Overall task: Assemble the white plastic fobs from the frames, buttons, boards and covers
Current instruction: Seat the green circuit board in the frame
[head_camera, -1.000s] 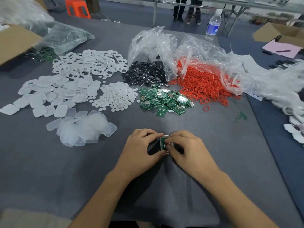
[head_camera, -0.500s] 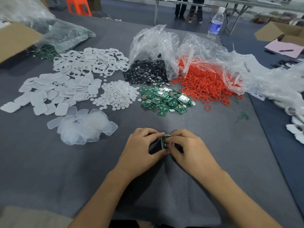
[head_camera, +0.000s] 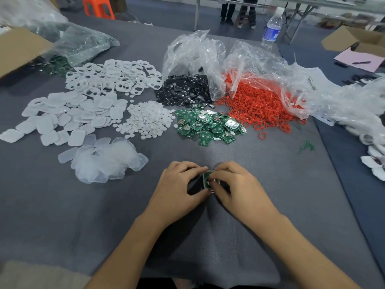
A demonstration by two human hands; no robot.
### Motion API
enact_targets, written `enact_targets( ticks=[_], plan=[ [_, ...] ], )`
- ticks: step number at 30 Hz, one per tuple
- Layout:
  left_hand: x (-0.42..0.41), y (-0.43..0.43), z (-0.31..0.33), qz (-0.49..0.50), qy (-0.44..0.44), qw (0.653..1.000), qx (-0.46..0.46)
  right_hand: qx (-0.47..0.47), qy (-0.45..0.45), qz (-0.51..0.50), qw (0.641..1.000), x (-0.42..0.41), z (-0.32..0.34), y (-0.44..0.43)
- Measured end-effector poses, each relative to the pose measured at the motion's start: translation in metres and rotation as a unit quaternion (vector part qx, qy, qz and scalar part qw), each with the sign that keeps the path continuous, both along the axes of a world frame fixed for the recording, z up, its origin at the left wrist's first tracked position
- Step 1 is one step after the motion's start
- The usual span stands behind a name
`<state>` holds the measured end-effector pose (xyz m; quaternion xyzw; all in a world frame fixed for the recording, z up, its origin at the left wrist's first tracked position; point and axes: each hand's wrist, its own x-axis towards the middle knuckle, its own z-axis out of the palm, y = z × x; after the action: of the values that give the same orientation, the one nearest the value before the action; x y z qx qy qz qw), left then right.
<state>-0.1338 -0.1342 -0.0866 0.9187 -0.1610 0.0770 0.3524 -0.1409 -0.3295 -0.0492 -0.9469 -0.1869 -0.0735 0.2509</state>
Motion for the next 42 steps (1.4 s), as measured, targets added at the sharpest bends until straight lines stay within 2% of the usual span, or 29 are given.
enact_targets(
  ticks=[13,20,29,42],
  plan=[
    [0.001,0.001,-0.002,-0.001,-0.001,1.000,0.004,0.006,0.010,0.001,1.000,-0.002,0.001,0.000],
    [0.000,0.001,-0.001,-0.002,-0.002,1.000,0.002,0.047,0.013,-0.024,0.999,-0.004,-0.001,0.003],
    [0.000,0.000,0.001,-0.003,0.005,1.000,0.000,0.032,0.013,-0.018,0.999,-0.005,-0.002,0.001],
    [-0.001,0.000,0.001,-0.001,-0.001,1.000,-0.003,-0.026,-0.074,0.048,0.996,-0.005,-0.011,0.000]
  ],
)
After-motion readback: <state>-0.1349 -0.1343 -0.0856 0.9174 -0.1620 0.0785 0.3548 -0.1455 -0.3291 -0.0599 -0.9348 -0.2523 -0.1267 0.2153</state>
